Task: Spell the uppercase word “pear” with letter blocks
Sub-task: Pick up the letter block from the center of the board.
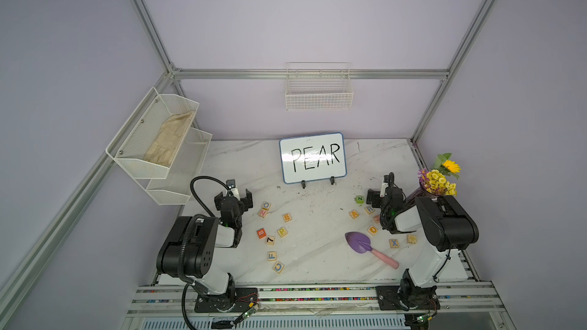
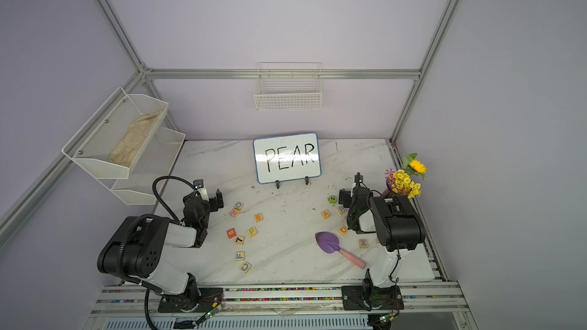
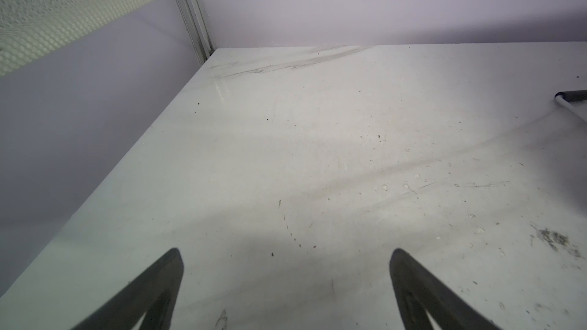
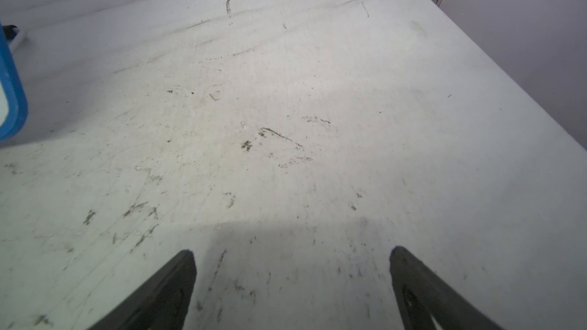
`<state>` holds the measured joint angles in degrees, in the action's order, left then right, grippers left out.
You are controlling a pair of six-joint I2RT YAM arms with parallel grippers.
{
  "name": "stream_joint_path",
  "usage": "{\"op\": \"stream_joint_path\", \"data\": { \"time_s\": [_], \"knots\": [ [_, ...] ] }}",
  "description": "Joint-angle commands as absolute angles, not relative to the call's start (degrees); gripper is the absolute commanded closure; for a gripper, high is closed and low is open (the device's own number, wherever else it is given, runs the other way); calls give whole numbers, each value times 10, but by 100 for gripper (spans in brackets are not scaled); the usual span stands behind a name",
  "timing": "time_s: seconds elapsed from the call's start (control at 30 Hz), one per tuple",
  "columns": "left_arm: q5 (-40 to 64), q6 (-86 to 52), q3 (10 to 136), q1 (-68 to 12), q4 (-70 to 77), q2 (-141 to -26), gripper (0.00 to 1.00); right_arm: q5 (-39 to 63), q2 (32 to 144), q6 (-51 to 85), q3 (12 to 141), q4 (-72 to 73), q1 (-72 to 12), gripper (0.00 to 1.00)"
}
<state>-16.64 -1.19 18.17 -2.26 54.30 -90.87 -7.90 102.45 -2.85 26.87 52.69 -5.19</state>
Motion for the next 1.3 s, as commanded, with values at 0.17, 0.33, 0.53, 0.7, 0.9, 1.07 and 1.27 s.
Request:
{"op": "stream_joint_path", "data": {
  "time_s": [0.17,0.33,0.53,0.7,0.9,1.07,1.27],
  "knots": [
    [-151,38,263,-43,387,-766,0,-79,870,-12,422,150,-68,3],
    [-110,-31,362,-72,155,-641,0,-41,770,74,414,112,-125,2],
    [-25,-226,474,-159,-59,-585,0,-8,726,185,463,9,-276,2],
    [-19,-417,441,-254,-39,-568,0,12,723,286,479,-10,-367,2],
    [-11,-522,421,-333,-21,-570,0,29,729,369,472,14,-432,3],
    [-11,-477,379,-357,90,-543,0,-1,747,404,485,-10,-439,3],
    [-58,-462,372,-345,28,-521,0,32,842,355,560,-52,-439,3]
  ]
}}
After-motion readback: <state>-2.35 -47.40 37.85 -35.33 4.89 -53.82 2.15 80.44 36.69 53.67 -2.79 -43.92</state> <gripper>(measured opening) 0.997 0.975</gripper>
